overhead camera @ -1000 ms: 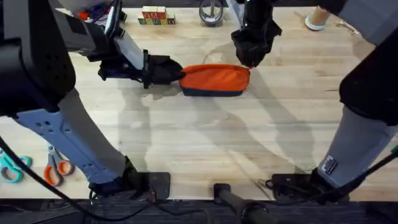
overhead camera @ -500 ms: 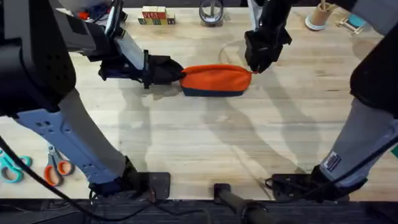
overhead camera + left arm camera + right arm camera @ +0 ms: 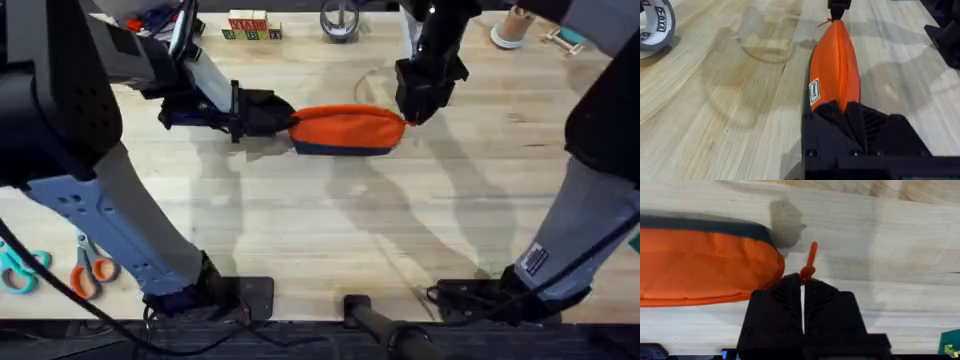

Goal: Unzip the bag, pick up the pens from the table one at a time and place them inside, then zip the bag closed.

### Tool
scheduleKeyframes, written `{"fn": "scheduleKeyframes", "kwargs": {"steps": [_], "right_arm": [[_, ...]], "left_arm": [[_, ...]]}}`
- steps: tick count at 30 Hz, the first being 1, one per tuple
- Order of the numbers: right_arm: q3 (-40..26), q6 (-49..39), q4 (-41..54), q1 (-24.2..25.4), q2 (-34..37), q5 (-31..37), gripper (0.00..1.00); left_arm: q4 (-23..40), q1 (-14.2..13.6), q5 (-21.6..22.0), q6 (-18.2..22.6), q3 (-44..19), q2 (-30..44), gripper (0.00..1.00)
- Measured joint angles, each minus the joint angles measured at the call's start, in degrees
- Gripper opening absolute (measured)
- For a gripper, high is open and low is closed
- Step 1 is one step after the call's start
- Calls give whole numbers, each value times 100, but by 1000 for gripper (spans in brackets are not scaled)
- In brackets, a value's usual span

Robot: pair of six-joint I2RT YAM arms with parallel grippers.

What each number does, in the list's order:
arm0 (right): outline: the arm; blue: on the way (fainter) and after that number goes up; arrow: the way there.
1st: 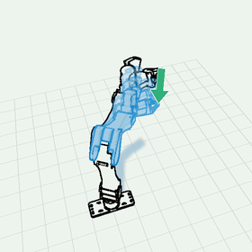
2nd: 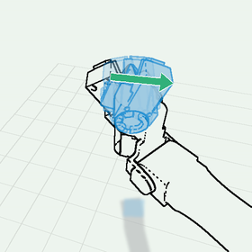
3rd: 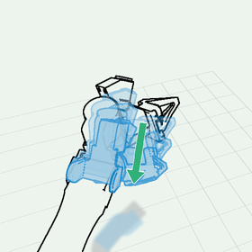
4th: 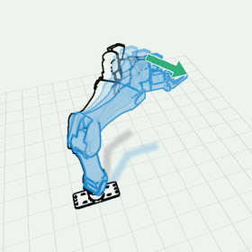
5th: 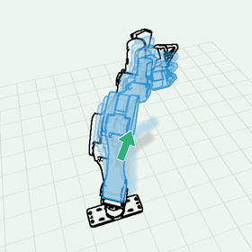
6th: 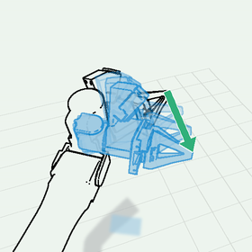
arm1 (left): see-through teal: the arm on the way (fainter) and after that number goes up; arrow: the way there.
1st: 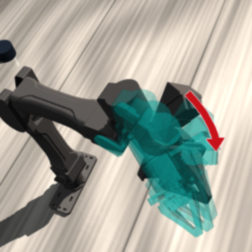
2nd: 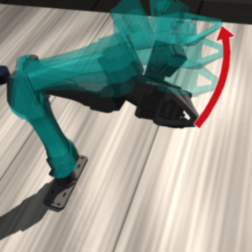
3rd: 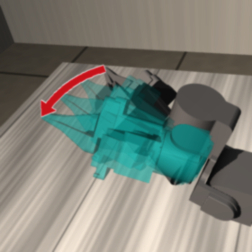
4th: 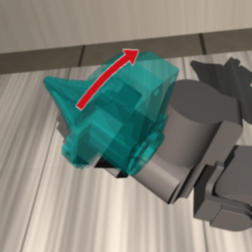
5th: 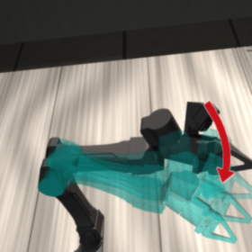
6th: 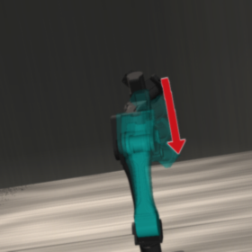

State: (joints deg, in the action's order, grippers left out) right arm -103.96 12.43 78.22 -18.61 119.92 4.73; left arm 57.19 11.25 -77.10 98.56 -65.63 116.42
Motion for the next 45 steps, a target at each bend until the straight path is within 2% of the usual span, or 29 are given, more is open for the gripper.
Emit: {"fn": "scheduleKeyframes", "kwargs": {"steps": [16,17,23,24,39,45], "right_arm": [[24,-2,27,46,0,169,33],[17,0,46,46,0,180,69],[-134,-11,225,196,0,672,910],[-193,-26,233,227,0,733,974],[-872,-24,474,251,-22,903,997],[-872,-24,475,211,-442,903,996]], "left_arm": [[0,2,9,0,0,0,39],[0,2,11,0,0,-2,39],[-4,61,22,0,0,-2,39],[-4,78,22,0,0,0,39],[-4,92,24,0,0,0,39],[-4,92,24,0,0,-2,39]]}}
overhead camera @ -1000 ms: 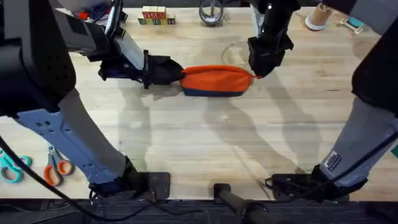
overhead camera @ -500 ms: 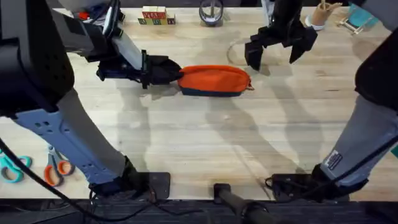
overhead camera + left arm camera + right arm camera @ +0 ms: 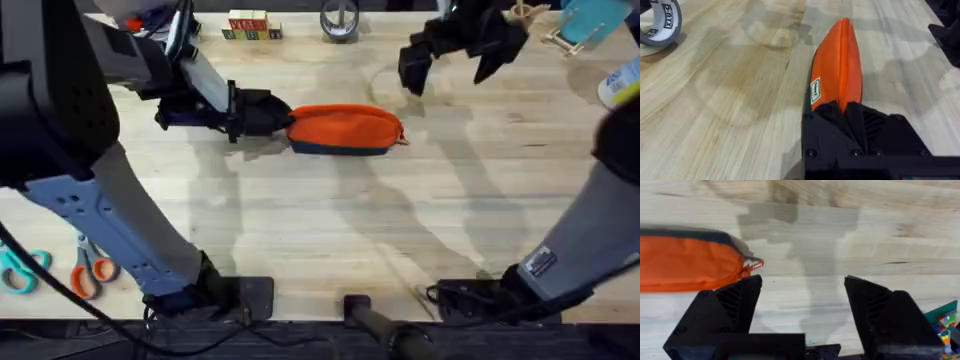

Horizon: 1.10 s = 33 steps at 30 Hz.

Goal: Unzip the bag, pick up the pens from the table one at a time and place them inside, then zip the bag closed.

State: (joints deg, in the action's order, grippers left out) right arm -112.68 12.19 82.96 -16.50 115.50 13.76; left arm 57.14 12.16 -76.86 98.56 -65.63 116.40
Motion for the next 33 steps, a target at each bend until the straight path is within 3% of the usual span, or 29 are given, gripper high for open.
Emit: {"fn": "scheduleKeyframes", "kwargs": {"steps": [8,19,30,31,33], "right_arm": [[-13,2,-18,-62,-1049,-422,996],[116,250,214,-100,-1705,-758,996],[2186,310,-830,-418,-3248,-1051,997],[2373,313,-961,-439,-3380,-1129,997],[2621,323,-1129,-479,-3565,-1257,997]], "left_arm": [[0,0,0,0,0,2,39],[0,0,2,0,0,1,39],[0,0,2,0,0,2,39],[-1,0,2,1,0,0,55],[-16,13,-9,4,0,2,333]]}}
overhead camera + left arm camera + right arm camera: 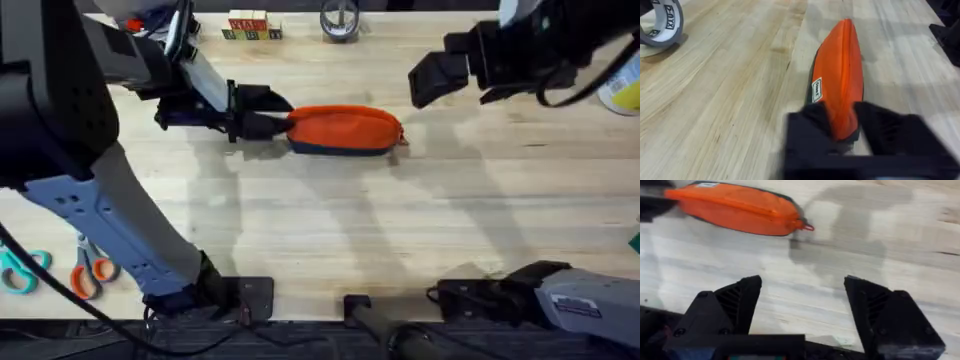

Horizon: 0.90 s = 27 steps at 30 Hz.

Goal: Unzip the bag, pick up the pens from the table one at a time and place them inside, then zip the bag closed.

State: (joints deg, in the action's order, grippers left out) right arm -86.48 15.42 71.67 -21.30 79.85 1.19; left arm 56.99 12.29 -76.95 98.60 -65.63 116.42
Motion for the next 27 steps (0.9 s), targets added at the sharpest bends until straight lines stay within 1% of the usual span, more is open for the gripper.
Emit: {"fn": "scheduleKeyframes", "kwargs": {"steps": [2,4,5,6,7,15,22,27], "right_arm": [[152,2,-46,-64,-138,-89,997],[188,2,-55,-135,-206,-157,996],[188,1,-80,-173,-225,-201,997],[188,0,-114,-206,-236,-249,997],[190,0,-139,-238,-238,-295,998],[190,-55,-170,-489,-238,-512,997],[190,-86,-170,-558,-238,-550,997],[190,-87,-170,-558,-238,-550,998]], "left_arm": [[1,28,2,-14,0,0,609],[-6,49,2,0,0,0,720],[-8,59,2,1,0,0,858],[2,62,-2,-24,0,-1,955],[7,62,2,-27,0,0,981],[75,62,-22,-20,0,0,995],[638,79,-20,-17,-79,-1,997],[903,232,-15,-19,-240,-135,997]]}}
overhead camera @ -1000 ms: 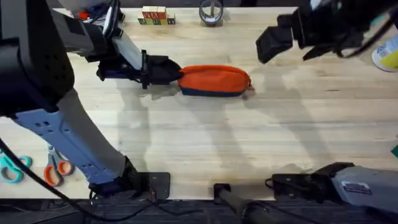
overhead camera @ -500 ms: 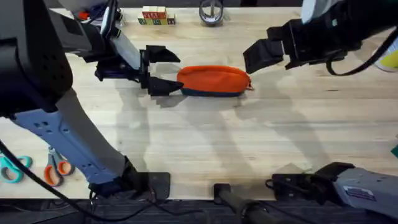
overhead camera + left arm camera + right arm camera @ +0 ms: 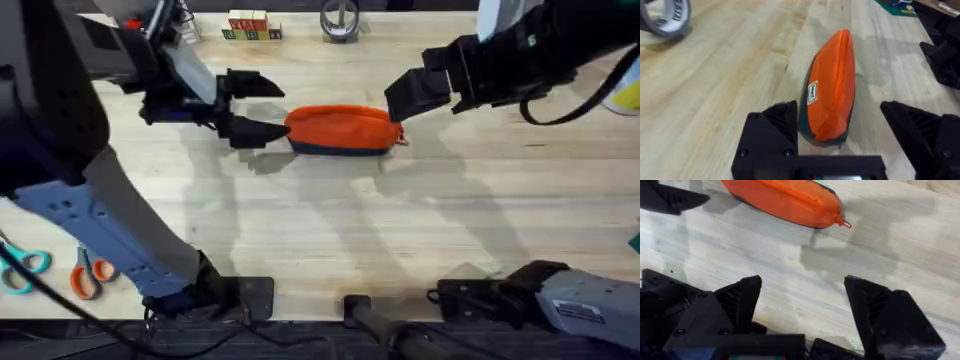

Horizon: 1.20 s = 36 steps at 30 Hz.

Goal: Unzip the bag, pick up the pens from the table one at a time and place them inside, then zip the bag closed.

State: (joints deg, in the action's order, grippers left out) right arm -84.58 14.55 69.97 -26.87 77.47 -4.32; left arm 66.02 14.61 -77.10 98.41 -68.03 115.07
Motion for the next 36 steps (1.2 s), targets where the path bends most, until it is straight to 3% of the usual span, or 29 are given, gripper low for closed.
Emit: {"fn": "scheduleKeyframes", "kwargs": {"steps": [5,13,18,25,30,36], "right_arm": [[0,0,0,0,0,0,998],[0,0,15,0,0,0,997],[0,0,23,0,0,0,998],[0,0,35,0,0,0,997],[0,-2,35,0,0,0,998],[0,-1,35,0,-1,0,997]], "left_arm": [[220,172,84,11,-42,-573,998],[773,192,318,-12,-46,-1275,998],[778,192,603,-531,-46,-1645,997],[748,192,1201,-1632,-46,-2180,998],[707,192,1589,-2656,-46,-2534,998],[335,192,2141,-4821,-46,-2802,998]]}}
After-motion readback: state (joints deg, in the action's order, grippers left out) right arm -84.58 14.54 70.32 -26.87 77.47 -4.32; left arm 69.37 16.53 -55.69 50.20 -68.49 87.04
